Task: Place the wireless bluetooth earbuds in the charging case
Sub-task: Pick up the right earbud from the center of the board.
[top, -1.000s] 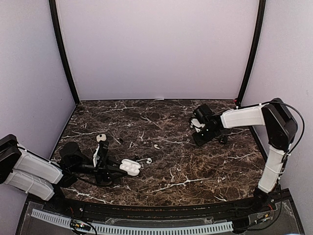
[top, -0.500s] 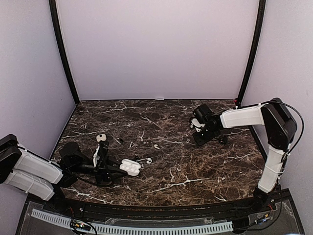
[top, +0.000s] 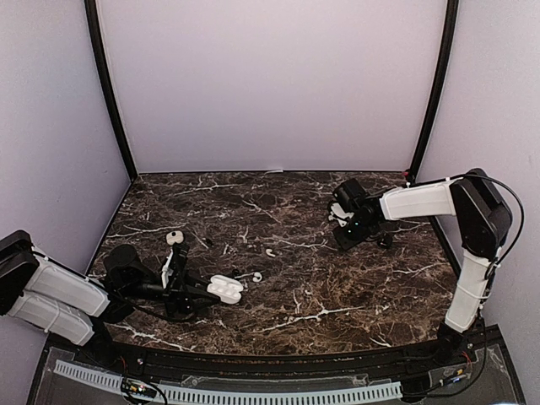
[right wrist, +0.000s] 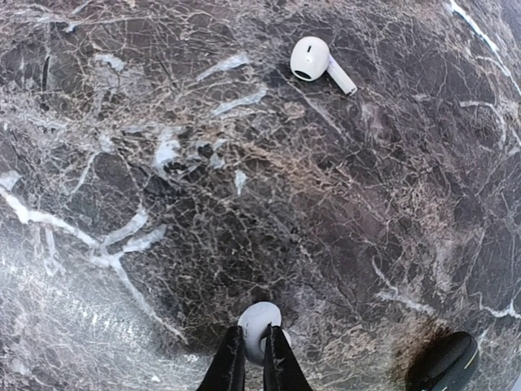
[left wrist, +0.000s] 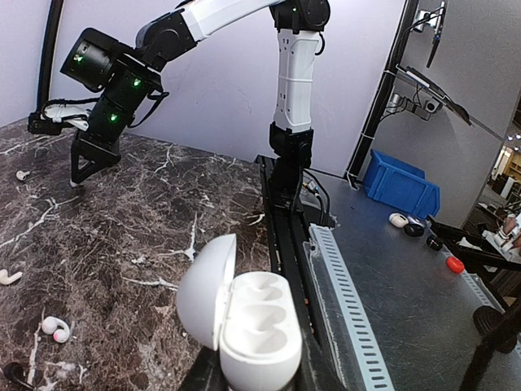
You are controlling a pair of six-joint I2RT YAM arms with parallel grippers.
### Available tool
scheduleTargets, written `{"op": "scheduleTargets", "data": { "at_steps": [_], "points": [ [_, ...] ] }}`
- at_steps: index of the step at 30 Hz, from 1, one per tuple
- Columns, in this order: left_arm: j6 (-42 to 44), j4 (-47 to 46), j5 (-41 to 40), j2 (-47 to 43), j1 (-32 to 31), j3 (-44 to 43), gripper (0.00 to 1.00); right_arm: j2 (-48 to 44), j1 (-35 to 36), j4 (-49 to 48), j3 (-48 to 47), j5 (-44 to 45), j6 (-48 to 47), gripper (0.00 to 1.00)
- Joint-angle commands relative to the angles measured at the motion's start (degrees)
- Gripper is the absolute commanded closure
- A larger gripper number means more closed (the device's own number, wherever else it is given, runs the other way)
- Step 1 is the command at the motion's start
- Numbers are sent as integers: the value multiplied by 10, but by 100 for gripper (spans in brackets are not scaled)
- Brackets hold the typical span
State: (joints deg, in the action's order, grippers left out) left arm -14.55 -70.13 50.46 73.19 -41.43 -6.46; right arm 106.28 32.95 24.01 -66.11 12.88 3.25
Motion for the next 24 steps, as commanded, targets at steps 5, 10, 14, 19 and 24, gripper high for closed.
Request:
{"op": "scheduleTargets", "data": {
  "at_steps": [5, 10, 14, 19, 24],
  "points": [
    [3, -12, 10, 1, 1, -4, 87, 2, -4, -4, -13, 14, 0, 93],
    [2, -13, 11, 1, 1, -3, 87, 6, -8, 0, -15, 14, 0, 88],
    [2, -12, 11, 0, 1, -3, 87, 7, -9, 1, -17, 13, -1, 85],
    [2, -12, 10, -1, 1, -3, 87, 7, -10, 3, -17, 14, -1, 85],
    [2, -12, 11, -1, 1, -3, 87, 9, -10, 3, -17, 17, -2, 84]
  ]
}}
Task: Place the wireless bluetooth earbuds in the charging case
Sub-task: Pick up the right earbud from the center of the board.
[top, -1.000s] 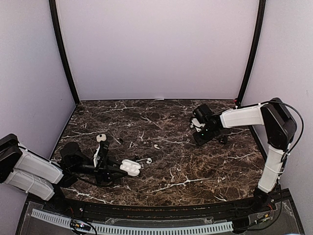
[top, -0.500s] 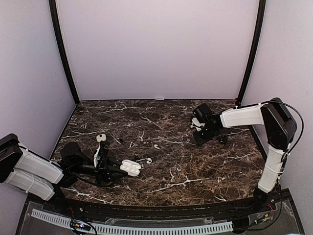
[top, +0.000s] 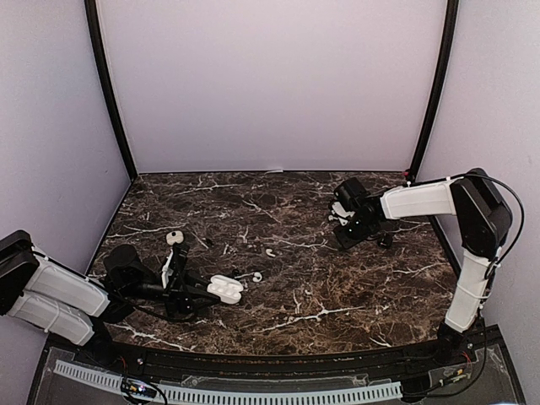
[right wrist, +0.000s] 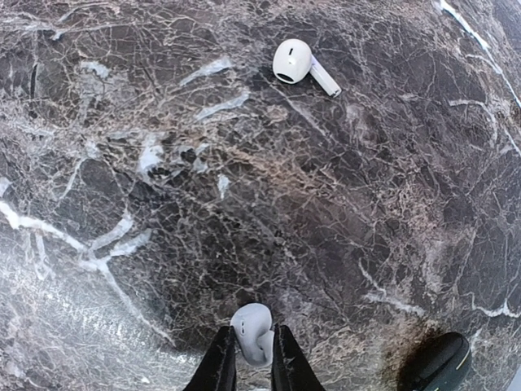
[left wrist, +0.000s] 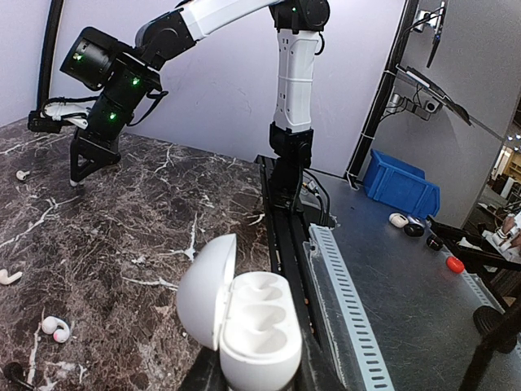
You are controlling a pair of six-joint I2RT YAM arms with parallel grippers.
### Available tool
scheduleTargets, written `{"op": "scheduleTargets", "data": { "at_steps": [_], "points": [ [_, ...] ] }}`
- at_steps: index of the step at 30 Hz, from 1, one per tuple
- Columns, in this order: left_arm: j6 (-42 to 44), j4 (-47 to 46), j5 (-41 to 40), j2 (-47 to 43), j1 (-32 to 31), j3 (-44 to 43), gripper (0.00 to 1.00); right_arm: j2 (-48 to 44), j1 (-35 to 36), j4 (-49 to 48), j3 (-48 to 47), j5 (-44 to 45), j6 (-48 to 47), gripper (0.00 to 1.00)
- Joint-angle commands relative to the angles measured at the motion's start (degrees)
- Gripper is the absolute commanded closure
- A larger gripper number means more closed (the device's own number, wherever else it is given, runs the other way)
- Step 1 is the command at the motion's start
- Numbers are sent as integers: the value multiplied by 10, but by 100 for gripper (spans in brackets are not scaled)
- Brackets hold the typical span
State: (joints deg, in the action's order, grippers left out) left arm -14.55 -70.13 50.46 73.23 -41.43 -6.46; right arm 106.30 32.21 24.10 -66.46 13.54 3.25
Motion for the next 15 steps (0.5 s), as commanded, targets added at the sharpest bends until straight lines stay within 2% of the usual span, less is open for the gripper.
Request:
{"op": "scheduleTargets", "data": {
  "at_steps": [1, 6, 15],
  "points": [
    [3, -12, 10, 0, 1, -4, 87, 9, -3, 2, -14, 11, -2, 83],
    [2, -12, 11, 0, 1, -5, 87, 11, -3, 4, -16, 14, -1, 83],
    [4, -12, 11, 3, 1, -5, 87, 11, -4, 2, -17, 33, 2, 92]
  ]
}}
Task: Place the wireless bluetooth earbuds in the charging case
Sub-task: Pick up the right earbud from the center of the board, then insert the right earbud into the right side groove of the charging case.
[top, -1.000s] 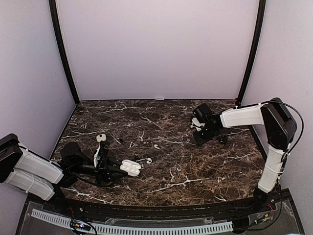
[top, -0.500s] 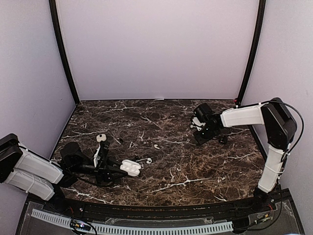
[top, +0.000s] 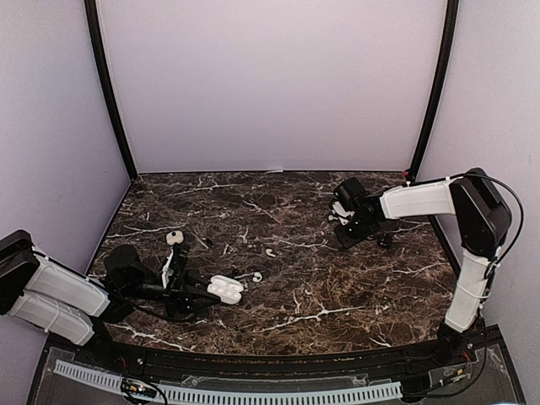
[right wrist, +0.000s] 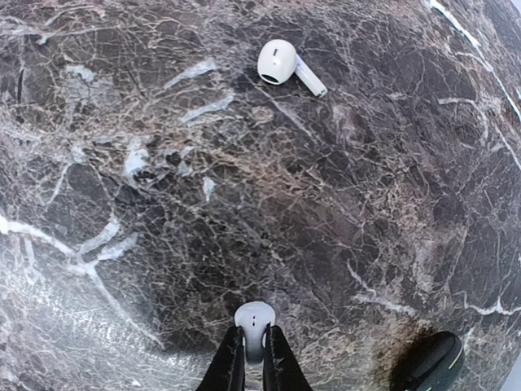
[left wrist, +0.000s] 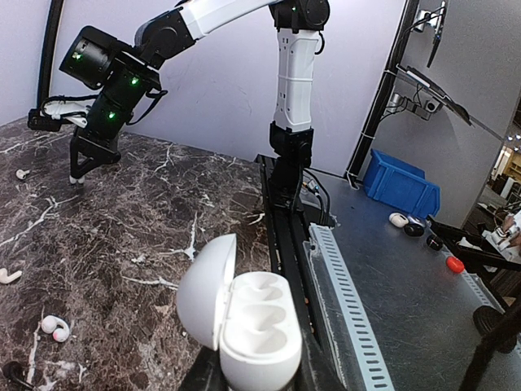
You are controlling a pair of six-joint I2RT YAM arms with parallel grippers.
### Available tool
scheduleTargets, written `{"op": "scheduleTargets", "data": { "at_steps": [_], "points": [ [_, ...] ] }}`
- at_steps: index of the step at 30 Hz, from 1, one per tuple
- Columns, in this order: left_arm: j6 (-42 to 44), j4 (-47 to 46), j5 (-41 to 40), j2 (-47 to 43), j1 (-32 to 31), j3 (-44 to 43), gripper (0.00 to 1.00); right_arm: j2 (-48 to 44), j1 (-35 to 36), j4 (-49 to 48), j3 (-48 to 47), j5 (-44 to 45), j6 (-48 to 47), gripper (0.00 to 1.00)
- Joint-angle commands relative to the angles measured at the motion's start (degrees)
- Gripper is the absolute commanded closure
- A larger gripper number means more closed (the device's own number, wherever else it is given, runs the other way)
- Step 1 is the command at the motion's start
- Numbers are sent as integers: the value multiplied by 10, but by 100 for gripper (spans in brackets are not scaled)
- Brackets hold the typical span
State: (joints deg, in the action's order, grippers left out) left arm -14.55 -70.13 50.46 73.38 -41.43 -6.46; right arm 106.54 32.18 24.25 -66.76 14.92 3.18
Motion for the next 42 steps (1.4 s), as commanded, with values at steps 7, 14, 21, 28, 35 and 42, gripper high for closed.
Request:
{"op": "scheduleTargets", "data": {
  "at_steps": [7, 14, 21, 28, 35, 42],
  "points": [
    [4, -12, 10, 1, 1, -4, 87, -8, -5, -5, -11, 17, 3, 100],
    [6, -19, 14, 0, 1, -1, 87, -51, -5, -4, -8, -23, 9, 100],
    [15, -68, 10, -1, 1, 17, 88, -152, 13, -56, 44, -208, -25, 100],
    [44, -112, 22, -4, -3, 25, 92, -264, 120, -146, 115, -334, -71, 100],
    [110, -98, 32, 1, -8, 2, 100, -326, 215, -211, 151, -390, -93, 100],
    [199, -71, 17, -10, -8, 1, 100, -343, 294, -248, 162, -386, -138, 100]
  ]
}}
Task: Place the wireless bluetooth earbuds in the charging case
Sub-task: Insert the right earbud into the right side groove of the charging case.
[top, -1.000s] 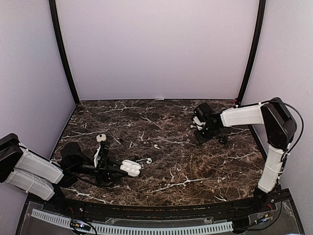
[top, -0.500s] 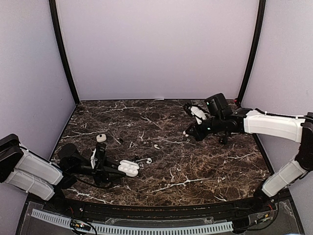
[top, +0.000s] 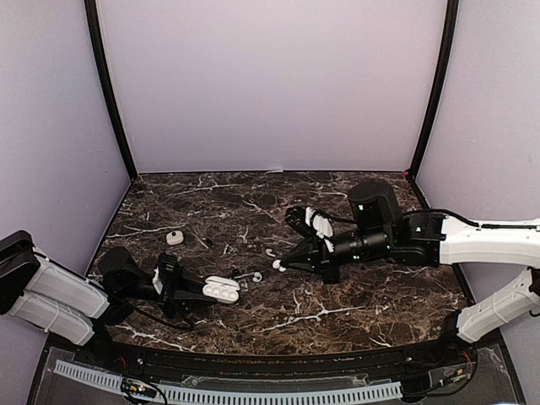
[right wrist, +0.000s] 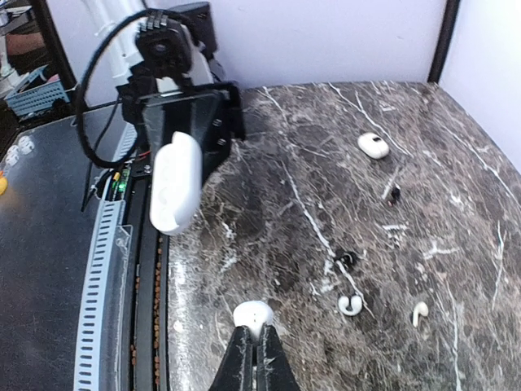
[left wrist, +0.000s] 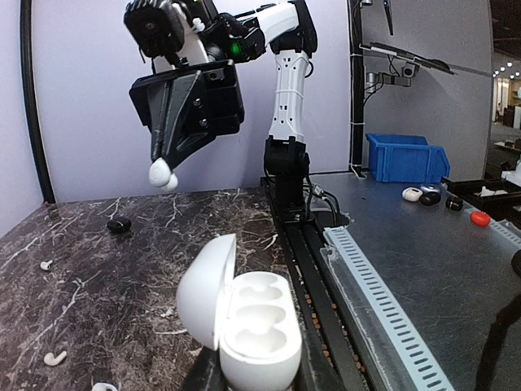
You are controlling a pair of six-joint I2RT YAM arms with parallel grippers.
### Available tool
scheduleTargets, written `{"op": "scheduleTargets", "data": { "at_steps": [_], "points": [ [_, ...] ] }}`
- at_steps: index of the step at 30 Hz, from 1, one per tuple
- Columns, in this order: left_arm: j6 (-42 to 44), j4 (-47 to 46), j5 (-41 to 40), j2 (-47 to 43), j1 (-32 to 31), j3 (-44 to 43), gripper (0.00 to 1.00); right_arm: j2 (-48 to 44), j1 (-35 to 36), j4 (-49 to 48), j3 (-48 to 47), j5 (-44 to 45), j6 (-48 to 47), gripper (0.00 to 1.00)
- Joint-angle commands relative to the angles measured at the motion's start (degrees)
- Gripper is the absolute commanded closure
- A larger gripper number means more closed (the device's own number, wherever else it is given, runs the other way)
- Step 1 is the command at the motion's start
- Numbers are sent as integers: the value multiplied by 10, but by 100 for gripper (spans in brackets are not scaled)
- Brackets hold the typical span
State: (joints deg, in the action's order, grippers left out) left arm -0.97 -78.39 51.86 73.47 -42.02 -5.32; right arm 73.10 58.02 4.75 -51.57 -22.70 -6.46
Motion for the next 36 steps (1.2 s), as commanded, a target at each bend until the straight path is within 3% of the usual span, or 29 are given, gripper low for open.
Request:
{"op": "scheduleTargets", "data": {
  "at_steps": [1, 12, 20, 36],
  "points": [
    [68, 19, 2, -11, -3, -13, 100, -8, 48, -60, 15, -3, -59, 100],
    [87, 21, -8, 0, -6, -7, 100, 33, 119, -90, 6, 56, -143, 100],
    [154, -15, -2, -3, -14, 26, 100, 78, 149, -72, -37, 93, -156, 100],
    [144, 18, -17, 8, -18, 8, 100, 76, 164, -77, -35, 117, -152, 100]
  ]
}}
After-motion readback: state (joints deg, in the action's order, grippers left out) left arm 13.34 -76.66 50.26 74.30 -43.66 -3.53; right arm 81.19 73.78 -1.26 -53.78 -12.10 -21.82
